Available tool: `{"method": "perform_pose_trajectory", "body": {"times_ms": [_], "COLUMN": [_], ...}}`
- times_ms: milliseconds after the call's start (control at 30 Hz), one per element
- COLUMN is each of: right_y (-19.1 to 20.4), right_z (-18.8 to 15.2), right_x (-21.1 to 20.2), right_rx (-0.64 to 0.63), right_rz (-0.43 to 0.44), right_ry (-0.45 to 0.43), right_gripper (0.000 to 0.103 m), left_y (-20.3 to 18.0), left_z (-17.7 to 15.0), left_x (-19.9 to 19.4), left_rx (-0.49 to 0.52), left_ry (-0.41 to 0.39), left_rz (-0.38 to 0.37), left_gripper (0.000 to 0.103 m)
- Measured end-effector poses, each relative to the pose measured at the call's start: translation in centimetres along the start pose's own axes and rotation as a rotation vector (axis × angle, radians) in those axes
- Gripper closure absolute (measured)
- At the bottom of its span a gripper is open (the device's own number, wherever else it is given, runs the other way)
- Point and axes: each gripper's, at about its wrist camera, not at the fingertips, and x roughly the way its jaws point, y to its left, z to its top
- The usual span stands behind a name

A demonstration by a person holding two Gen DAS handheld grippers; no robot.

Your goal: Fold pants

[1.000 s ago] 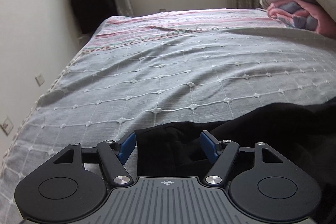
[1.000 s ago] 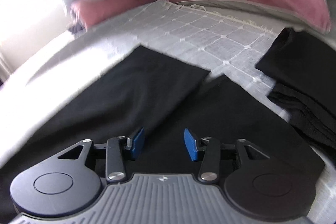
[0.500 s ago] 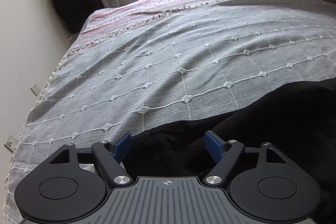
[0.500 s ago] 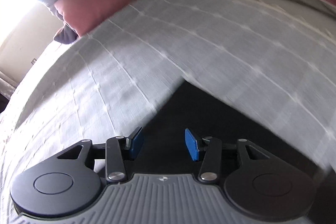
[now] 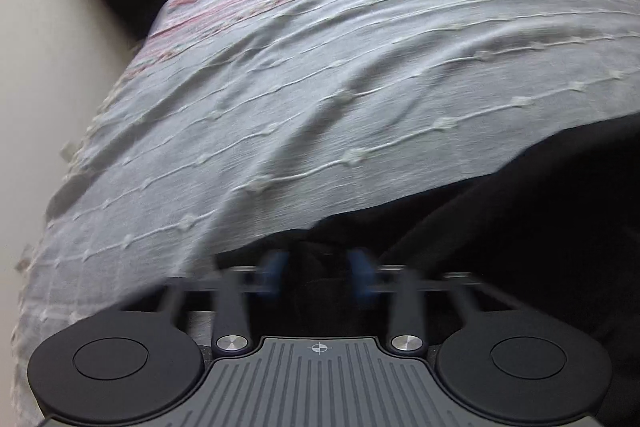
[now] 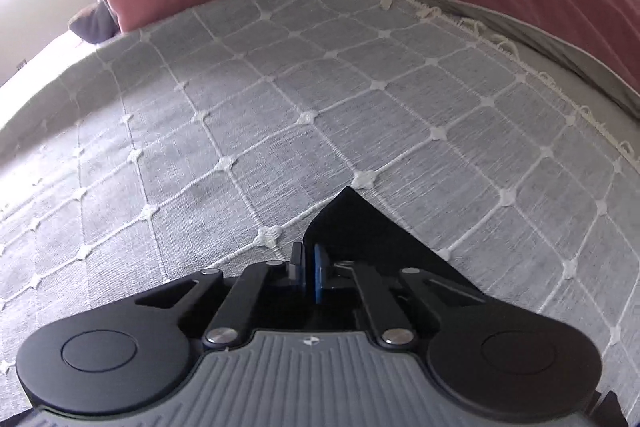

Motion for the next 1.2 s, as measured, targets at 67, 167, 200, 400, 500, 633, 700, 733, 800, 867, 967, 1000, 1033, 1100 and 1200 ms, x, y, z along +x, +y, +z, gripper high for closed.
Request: {"method": "perform_pose_trajectory", "body": {"times_ms": [67, 167, 200, 400, 500, 633, 700, 733, 800, 867, 967, 1000, 1033, 1100, 1200], "right_y": [-0.9, -2.2, -2.5, -3.2, -2.3, -2.0, -2.5, -2.8, -3.3, -3.5, -4.5, -5.0, -5.9, -8.2, -13.3], "right_z": [0.1, 0.4, 0.5, 0.8, 0.2, -0.2, 0.3, 0.6, 1.3, 2.0, 2.6, 2.4, 1.7, -0.8, -7.1], "right_x": [-1.4, -3.2, -3.7, -4.6, -3.6, -3.3, -4.2, -4.8, -6.8, -9.3, -14.6, -16.4, -18.6, -22.4, -25.7], "right_rx": [0.02, 0.035, 0.04, 0.037, 0.018, 0.037, 0.061, 0.075, 0.098, 0.099, 0.108, 0.121, 0.131, 0.125, 0.12], "right_rz": [0.028, 0.058, 0.064, 0.069, 0.046, 0.041, 0.058, 0.071, 0.104, 0.136, 0.204, 0.224, 0.257, 0.325, 0.333], "right_ry": [-0.029, -0.05, -0.053, -0.082, -0.076, -0.086, -0.097, -0.102, -0.123, -0.161, -0.247, -0.281, -0.316, -0.368, -0.378], "right_gripper": [0.079, 0.079, 0.079, 0.079, 0.079, 0.079, 0.079, 0.079, 0.079, 0.079, 0.079, 0.079, 0.079, 0.079, 0.072], "left_y": [0.0, -0.8, -0.9, -0.7, -0.8, -0.6, -0.5, -0.2, 0.9, 1.7, 3.4, 4.0, 4.4, 5.0, 5.0], "left_z": [0.0, 0.1, 0.3, 0.6, 0.7, 0.8, 1.0, 1.1, 1.3, 1.5, 1.0, 0.3, -0.7, -3.8, -10.5], "left_x": [0.0, -0.4, -0.6, 0.2, 0.6, 0.8, 0.3, -0.1, -1.5, -3.9, -8.6, -10.6, -12.7, -16.9, -21.1], "left_rx": [0.004, 0.044, 0.051, 0.017, -0.001, -0.044, -0.067, -0.101, -0.194, -0.253, -0.351, -0.384, -0.405, -0.434, -0.434], "left_ry": [-0.005, -0.029, -0.041, -0.01, -0.023, -0.016, -0.024, -0.027, -0.058, -0.108, -0.188, -0.221, -0.253, -0.303, -0.321], "left_rz": [0.006, 0.036, 0.042, 0.131, 0.089, 0.085, 0.08, 0.069, 0.061, 0.065, 0.04, 0.018, 0.003, -0.002, -0.017], "left_gripper": [0.099, 0.099, 0.092, 0.009, 0.022, 0.084, 0.097, 0.098, 0.102, 0.102, 0.103, 0.103, 0.103, 0.103, 0.102]}}
